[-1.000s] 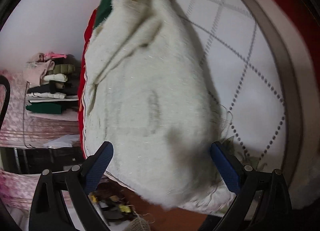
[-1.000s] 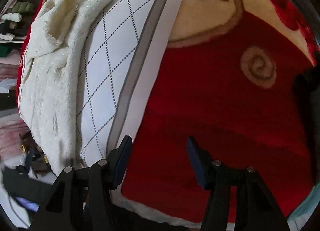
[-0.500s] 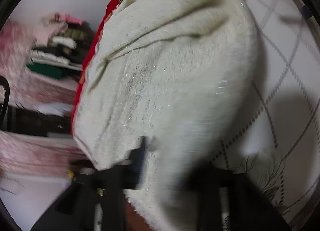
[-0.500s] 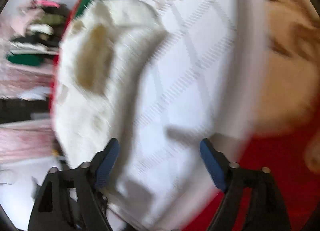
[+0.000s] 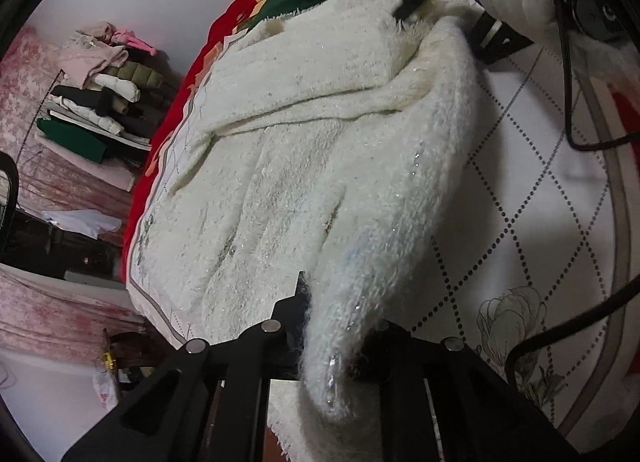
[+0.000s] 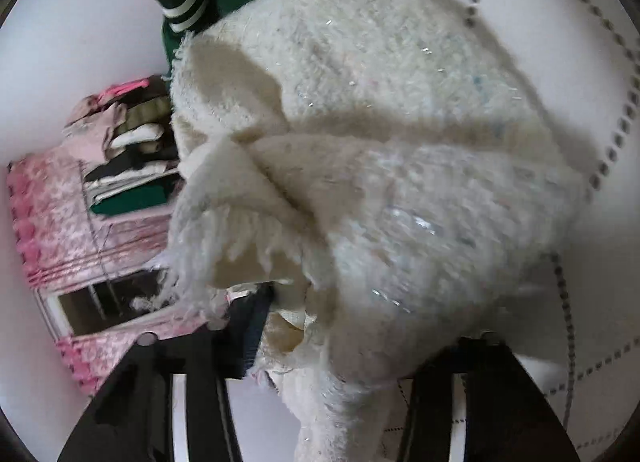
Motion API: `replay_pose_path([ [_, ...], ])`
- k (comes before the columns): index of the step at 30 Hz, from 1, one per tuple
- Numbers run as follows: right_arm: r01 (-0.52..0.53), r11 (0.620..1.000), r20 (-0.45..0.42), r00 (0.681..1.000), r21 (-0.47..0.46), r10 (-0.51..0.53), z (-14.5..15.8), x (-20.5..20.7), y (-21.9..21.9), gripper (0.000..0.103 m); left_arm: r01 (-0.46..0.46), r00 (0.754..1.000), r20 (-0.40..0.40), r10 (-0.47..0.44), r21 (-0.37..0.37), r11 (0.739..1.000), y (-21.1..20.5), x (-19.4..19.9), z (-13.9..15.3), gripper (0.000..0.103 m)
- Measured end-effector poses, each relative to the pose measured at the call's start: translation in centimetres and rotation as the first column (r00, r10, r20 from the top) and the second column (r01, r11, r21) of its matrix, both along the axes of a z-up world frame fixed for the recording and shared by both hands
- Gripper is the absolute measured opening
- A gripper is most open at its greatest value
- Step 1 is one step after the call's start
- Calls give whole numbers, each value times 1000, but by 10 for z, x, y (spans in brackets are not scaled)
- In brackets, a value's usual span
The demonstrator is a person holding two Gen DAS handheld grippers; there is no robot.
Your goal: Fold large clothes
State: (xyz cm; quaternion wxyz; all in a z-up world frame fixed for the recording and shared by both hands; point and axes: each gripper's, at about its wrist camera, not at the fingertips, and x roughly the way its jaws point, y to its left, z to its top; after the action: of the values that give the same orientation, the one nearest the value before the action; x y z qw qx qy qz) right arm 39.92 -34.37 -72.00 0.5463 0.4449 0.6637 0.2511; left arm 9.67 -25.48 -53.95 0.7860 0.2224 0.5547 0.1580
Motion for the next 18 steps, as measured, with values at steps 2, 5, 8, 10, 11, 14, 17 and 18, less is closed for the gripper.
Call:
replay_pose_path([
  [2, 17, 1000, -15, 1000, -5, -17, 9, -9, -10, 34, 3, 1000, -2, -3, -38, 999, 4, -5, 10, 9],
  [5, 15, 999, -3, 1000, -49, -15, 34, -36, -28, 29, 26, 999, -20, -29, -100, 995, 8, -23, 27, 8],
  [8, 17, 996, -13, 1000, -83, -18, 71, -67, -72, 27, 47, 997, -53, -57, -187, 981, 17, -45, 50, 8],
  [10, 19, 992, -19, 1000, -122, -22, 104, -91, -87, 26, 57, 995, -68, -76, -251, 966, 26, -56, 71, 8],
  [11, 20, 989, -19, 1000, -146, -23, 121, -104, -99, 26, 61, 994, -72, -83, -272, 960, 29, -59, 79, 8],
  [14, 24, 973, -6, 1000, -228, -26, 171, -127, -110, 25, 55, 993, -74, -87, -356, 933, 53, -58, 107, 9],
  [17, 14, 945, 41, 999, -325, 0, 219, -124, -87, 23, 64, 996, -36, -84, -387, 920, 89, -40, 121, 9],
  [18, 12, 940, 61, 998, -341, 9, 230, -117, -75, 23, 64, 997, -22, -78, -387, 920, 102, -33, 122, 10],
])
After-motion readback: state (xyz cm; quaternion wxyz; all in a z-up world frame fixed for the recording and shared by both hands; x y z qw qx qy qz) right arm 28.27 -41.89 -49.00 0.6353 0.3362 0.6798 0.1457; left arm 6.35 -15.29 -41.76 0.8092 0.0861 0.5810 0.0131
